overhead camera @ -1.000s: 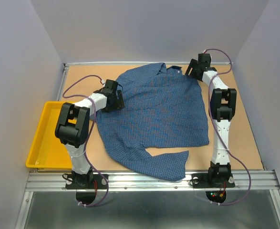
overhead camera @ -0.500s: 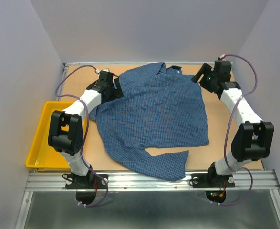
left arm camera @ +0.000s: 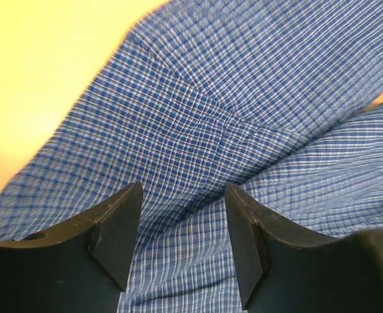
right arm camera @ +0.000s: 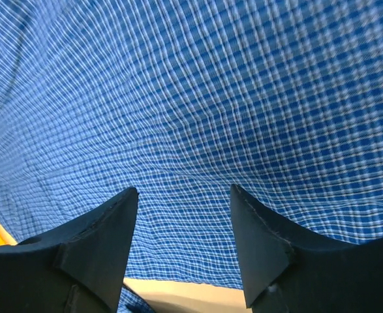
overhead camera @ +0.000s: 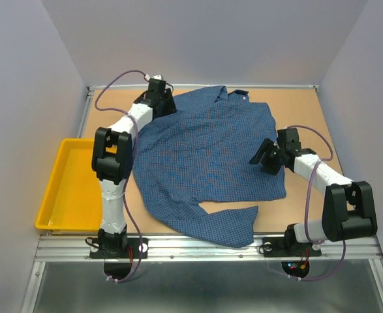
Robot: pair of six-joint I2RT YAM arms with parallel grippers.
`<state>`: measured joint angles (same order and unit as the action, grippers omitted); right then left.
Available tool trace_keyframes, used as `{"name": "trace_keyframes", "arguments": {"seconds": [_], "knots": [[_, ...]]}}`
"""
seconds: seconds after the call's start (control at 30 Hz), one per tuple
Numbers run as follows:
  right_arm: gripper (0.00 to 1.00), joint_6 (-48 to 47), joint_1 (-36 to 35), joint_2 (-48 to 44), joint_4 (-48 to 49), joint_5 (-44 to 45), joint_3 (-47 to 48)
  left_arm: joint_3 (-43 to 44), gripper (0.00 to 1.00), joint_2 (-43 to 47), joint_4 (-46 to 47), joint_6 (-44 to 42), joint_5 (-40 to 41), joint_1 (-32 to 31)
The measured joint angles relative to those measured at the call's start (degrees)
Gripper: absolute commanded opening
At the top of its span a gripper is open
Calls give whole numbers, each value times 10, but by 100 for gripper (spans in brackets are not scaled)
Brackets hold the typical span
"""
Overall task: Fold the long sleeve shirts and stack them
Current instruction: Flatten the shirt out
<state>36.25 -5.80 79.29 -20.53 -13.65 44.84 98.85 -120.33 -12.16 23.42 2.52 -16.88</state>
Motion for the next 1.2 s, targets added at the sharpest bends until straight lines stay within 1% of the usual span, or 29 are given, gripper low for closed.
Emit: {"name": "trace_keyframes", "arguments": {"seconds": [0.13,0.27,0.4,0.53,0.77,0.87,0.97,1.07,1.1,1.2], "knots": [[61,0,-8,0,2,0,-22,7,62,-54,14,-1,-16,0],[60,0,-8,3,5,8,-26,14,61,-96,33,-2,-31,0],[60,3,-8,13,14,23,-35,49,61,-120,49,7,-40,1],[60,29,-8,12,17,42,-58,79,61,-148,55,39,-47,11],[61,76,3,-20,14,72,-87,111,62,-169,61,88,-60,65],[61,86,26,-38,2,78,-98,125,63,-177,56,103,-65,93],[63,86,37,-39,-7,82,-96,132,66,-179,50,108,-74,107],[65,67,38,-36,-31,91,-82,132,73,-179,51,109,-83,112],[66,56,39,-35,-41,95,-75,132,80,-178,52,109,-86,112],[68,28,39,-35,-65,100,-50,111,90,-160,57,107,-92,108]]}}
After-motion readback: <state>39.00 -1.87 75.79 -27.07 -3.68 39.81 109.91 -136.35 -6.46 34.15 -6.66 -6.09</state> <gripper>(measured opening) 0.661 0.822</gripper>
